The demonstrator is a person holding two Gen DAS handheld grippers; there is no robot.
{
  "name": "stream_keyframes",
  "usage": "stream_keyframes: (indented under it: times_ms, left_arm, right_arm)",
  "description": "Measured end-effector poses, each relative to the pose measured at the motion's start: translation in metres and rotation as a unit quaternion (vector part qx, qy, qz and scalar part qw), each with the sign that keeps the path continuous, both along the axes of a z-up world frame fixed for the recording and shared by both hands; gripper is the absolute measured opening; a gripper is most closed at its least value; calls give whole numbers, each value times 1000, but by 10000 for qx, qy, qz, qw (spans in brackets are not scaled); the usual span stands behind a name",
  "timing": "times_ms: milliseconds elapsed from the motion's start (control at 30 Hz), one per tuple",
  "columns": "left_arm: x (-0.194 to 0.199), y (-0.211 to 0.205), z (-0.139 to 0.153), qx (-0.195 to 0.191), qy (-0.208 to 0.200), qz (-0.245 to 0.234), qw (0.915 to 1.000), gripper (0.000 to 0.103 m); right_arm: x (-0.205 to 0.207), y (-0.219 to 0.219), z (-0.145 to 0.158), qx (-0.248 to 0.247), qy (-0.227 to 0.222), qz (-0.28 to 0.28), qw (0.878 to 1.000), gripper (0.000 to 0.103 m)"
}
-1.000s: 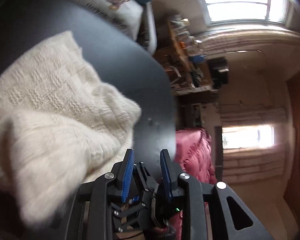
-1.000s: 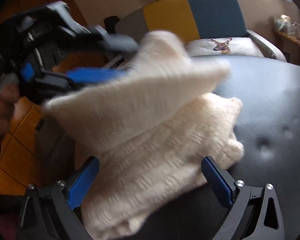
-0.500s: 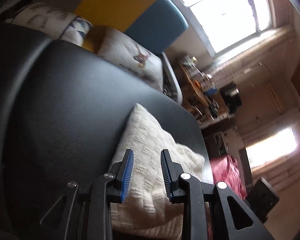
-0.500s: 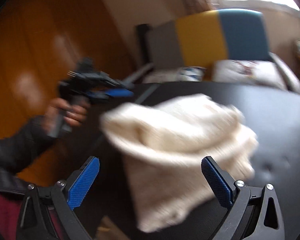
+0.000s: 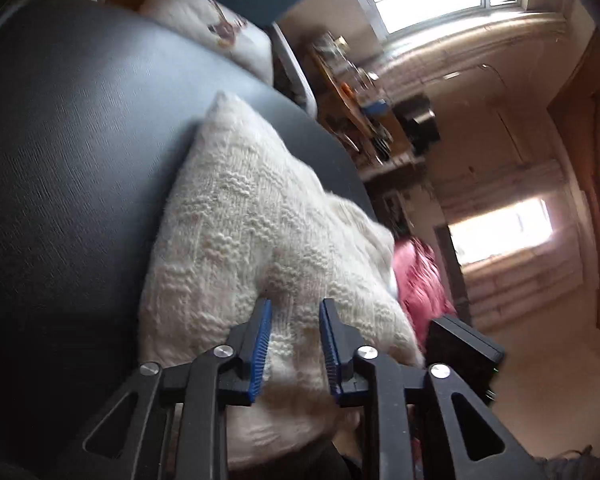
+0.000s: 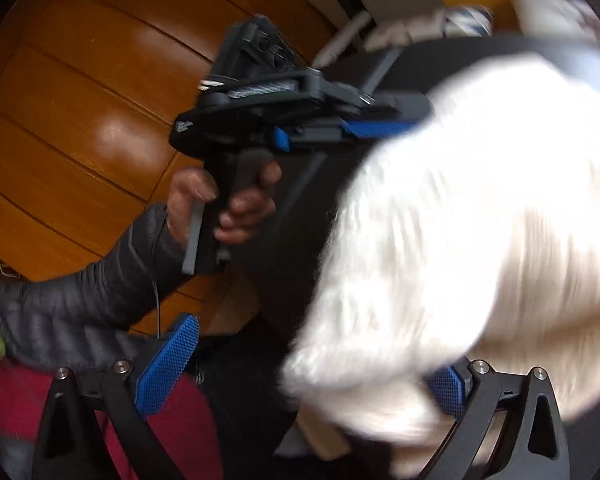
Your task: Fold clothes
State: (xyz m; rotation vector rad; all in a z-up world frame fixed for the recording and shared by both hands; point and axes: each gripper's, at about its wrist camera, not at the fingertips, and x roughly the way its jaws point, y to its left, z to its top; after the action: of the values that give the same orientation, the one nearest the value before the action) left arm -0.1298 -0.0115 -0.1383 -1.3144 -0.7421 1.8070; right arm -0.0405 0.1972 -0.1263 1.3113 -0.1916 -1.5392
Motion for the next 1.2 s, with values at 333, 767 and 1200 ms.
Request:
stream_keyframes:
  times_ms: [333, 767, 1200]
  left_arm:
    - [22, 20, 12, -436, 538, -27, 9976, 21]
    - [42, 33, 24, -738, 1403, -455, 9863, 25]
    - [78, 83, 40, -938, 1808, -2012, 9582, 25]
  right_arm:
    - [35, 99, 13, -969, -55, -2286, 9687, 103]
    - [-2, 102, -14, -1304, -206, -4056, 9045, 38]
    - [4, 90, 34, 2187, 2148, -3300, 8928, 17]
